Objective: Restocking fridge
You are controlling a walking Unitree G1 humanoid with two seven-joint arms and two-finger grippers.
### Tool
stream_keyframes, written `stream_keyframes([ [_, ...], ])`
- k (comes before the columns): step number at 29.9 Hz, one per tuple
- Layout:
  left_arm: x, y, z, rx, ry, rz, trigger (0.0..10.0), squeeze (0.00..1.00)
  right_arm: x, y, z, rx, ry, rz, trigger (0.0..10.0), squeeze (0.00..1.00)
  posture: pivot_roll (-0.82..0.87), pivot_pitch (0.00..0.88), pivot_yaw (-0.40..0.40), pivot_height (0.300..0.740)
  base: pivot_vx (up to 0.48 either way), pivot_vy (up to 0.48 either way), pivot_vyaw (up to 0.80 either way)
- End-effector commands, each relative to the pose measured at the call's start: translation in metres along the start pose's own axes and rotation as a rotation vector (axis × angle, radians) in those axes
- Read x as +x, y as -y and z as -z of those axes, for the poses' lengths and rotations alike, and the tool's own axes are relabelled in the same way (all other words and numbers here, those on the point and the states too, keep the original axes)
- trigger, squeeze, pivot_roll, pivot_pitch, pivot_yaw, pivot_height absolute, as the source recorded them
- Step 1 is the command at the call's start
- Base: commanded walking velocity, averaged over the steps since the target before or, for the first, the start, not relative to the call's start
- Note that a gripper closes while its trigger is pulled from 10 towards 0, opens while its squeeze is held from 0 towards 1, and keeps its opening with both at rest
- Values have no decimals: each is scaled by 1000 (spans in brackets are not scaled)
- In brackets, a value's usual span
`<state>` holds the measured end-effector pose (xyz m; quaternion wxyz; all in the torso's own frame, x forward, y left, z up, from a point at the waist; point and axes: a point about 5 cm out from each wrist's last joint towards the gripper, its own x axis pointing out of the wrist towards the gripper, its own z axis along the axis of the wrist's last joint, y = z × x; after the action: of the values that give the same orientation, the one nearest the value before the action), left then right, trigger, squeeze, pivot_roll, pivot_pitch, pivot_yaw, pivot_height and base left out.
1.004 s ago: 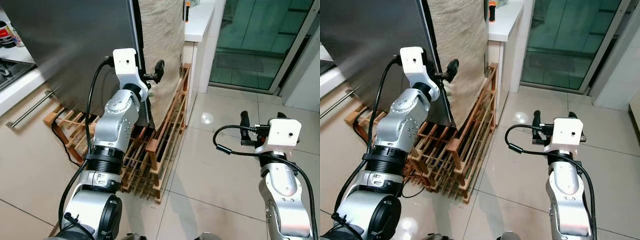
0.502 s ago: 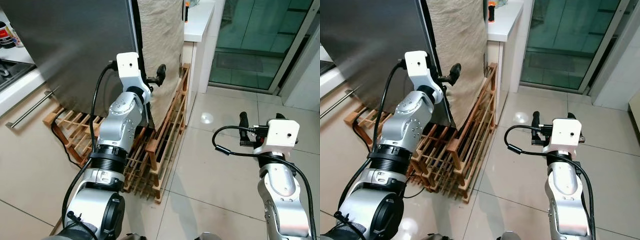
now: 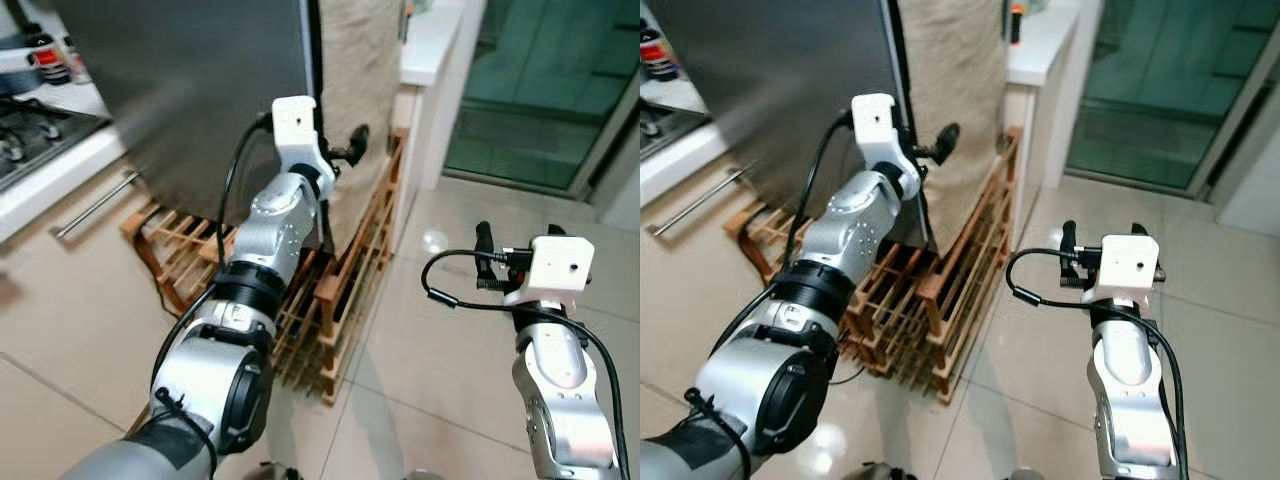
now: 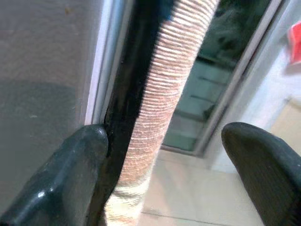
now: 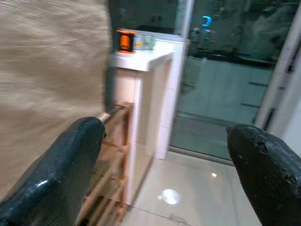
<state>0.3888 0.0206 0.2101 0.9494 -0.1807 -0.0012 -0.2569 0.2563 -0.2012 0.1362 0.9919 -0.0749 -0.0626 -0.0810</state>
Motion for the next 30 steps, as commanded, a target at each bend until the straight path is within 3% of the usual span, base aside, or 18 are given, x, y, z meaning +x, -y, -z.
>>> stream_keyframes([
  [1,18,107,-7,-45,43,402,10000,0,0,-5,-5,-4,22,-21,10000,0,-353,0,141,720,0,0,0],
  [4,16,152,3,-88,17,548,10000,0,-1,-7,-2,-6,5,-44,10000,0,-392,0,147,720,0,0,0],
  [5,16,152,3,-88,17,548,10000,0,-1,-7,-2,-6,5,-44,10000,0,-392,0,147,720,0,0,0],
  [8,1,205,11,-167,-7,799,10000,0,-5,5,11,-5,-56,-8,10000,0,-425,0,148,720,0,0,0],
  [9,1,205,11,-167,-7,799,10000,0,-5,5,11,-5,-56,-8,10000,0,-425,0,148,720,0,0,0],
  [10,-15,233,1,-296,-7,1045,10000,0,-9,16,20,-21,-95,15,10000,0,-427,0,144,720,0,0,0],
  [11,-15,233,1,-296,-7,1045,10000,0,-9,16,20,-21,-95,15,10000,0,-427,0,144,720,0,0,0],
  [13,-27,245,-14,-362,18,1205,10000,0,-12,24,26,-12,-128,44,10000,0,-409,0,124,720,0,0,0],
  [14,-28,241,-20,-398,23,1227,10000,0,-13,24,28,-9,-137,42,10000,0,-402,0,119,720,0,0,0],
  [17,-23,227,-26,-448,32,1186,10000,0,-13,19,31,-3,-150,23,10000,0,-382,0,106,720,0,0,0],
  [19,-17,205,-27,-412,60,1100,10000,0,-12,11,30,-5,-145,-5,10000,0,-373,0,101,720,0,0,0],
  [20,-17,205,-27,-412,60,1100,10000,0,-12,11,30,-5,-145,-5,10000,0,-373,0,101,720,0,0,0],
  [21,-13,161,-30,-321,108,966,10000,0,-9,6,24,-10,-121,-15,10000,0,-345,0,95,720,0,0,0],
  [22,-13,161,-30,-321,108,966,10000,0,-9,6,24,-10,-121,-15,10000,0,-345,0,95,720,0,0,0],
  [23,-15,121,-29,-237,126,838,10000,0,-6,4,21,2,-109,-9,10000,0,-332,0,94,720,0,0,0],
  [26,-25,69,-27,-209,126,666,10000,0,-4,6,21,19,-109,6,10000,0,-311,0,88,720,0,0,0],
  [28,-45,23,-29,-173,151,524,10000,0,0,9,20,37,-114,15,10000,0,-267,1,63,720,0,0,0],
  [30,-65,-8,-30,-119,170,427,10000,0,3,11,19,41,-116,14,10000,0,-229,16,35,720,0,0,0],
])
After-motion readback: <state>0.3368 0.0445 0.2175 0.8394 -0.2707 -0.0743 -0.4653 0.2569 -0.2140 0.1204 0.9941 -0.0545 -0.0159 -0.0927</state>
